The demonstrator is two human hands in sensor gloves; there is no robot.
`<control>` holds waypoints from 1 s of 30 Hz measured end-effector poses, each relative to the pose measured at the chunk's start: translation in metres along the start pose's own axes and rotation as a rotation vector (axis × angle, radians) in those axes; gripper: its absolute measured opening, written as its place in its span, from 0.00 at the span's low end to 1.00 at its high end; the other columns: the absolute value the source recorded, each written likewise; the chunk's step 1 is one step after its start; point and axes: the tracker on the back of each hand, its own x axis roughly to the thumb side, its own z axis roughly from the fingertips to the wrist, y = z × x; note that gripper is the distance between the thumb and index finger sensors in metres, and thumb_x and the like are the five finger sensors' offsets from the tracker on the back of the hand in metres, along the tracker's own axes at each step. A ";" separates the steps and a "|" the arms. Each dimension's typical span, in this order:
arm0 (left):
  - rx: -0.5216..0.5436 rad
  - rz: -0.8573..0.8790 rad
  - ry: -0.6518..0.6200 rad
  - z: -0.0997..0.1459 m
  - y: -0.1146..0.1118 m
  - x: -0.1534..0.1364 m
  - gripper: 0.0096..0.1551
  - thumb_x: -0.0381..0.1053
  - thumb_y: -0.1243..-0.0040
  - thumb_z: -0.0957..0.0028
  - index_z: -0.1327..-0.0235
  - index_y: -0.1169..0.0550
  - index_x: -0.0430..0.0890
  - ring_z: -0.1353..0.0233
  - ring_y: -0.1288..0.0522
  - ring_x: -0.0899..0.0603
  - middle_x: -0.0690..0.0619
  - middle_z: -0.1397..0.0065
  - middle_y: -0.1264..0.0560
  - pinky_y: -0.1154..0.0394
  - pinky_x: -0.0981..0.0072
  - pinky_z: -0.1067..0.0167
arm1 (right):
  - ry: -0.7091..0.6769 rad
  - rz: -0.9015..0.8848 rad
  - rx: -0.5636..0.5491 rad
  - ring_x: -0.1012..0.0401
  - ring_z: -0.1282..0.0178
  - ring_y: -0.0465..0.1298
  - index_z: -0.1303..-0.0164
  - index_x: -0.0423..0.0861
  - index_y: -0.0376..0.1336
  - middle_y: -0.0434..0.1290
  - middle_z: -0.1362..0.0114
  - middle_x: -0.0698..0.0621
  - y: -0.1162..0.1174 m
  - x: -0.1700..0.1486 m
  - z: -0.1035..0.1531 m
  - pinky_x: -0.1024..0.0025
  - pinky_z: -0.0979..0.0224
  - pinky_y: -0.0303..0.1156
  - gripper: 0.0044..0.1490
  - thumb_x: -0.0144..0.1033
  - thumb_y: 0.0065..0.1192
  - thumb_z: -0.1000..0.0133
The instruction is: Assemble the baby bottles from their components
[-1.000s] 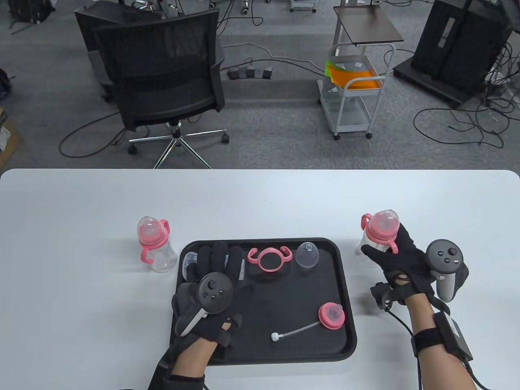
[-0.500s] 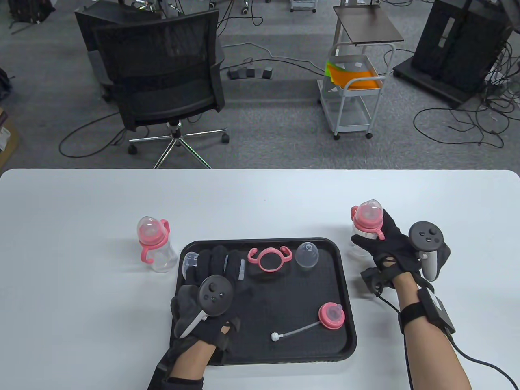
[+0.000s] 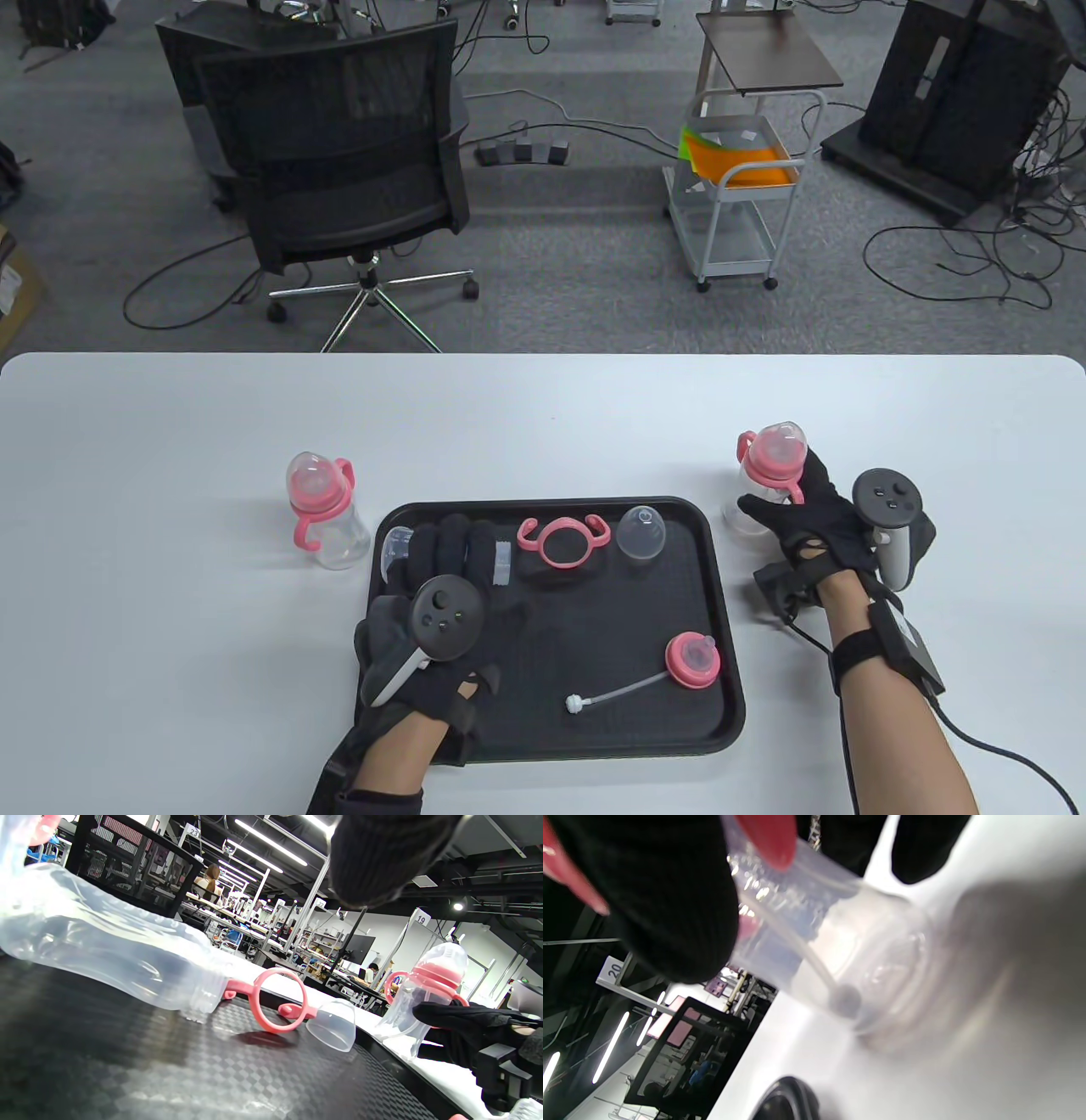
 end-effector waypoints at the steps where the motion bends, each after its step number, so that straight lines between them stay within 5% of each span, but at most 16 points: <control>1: 0.001 0.000 -0.001 0.000 0.000 0.000 0.60 0.70 0.33 0.47 0.16 0.55 0.54 0.16 0.65 0.31 0.49 0.13 0.62 0.62 0.24 0.24 | -0.002 0.014 -0.001 0.46 0.19 0.65 0.22 0.57 0.48 0.61 0.20 0.55 -0.001 0.000 0.001 0.38 0.23 0.66 0.65 0.44 0.89 0.63; 9: 0.002 -0.026 0.038 0.000 0.005 -0.003 0.62 0.67 0.29 0.47 0.16 0.56 0.54 0.16 0.65 0.30 0.49 0.13 0.62 0.61 0.24 0.24 | -0.037 -0.042 0.012 0.40 0.19 0.60 0.19 0.48 0.43 0.55 0.18 0.45 -0.019 0.004 0.024 0.34 0.23 0.62 0.71 0.48 0.86 0.61; 17: -0.091 -0.071 0.156 -0.007 0.003 -0.020 0.67 0.64 0.23 0.50 0.17 0.58 0.56 0.15 0.65 0.32 0.51 0.12 0.63 0.63 0.23 0.24 | -0.166 -0.020 -0.168 0.40 0.19 0.62 0.18 0.49 0.41 0.53 0.17 0.46 -0.052 0.012 0.073 0.36 0.22 0.63 0.67 0.55 0.78 0.57; 30: -0.214 -0.235 0.221 -0.028 -0.016 -0.043 0.71 0.62 0.19 0.53 0.18 0.60 0.57 0.12 0.67 0.37 0.55 0.13 0.65 0.64 0.24 0.24 | -0.459 0.035 -0.192 0.38 0.20 0.63 0.17 0.51 0.42 0.51 0.17 0.40 -0.039 0.076 0.150 0.37 0.23 0.65 0.63 0.63 0.69 0.55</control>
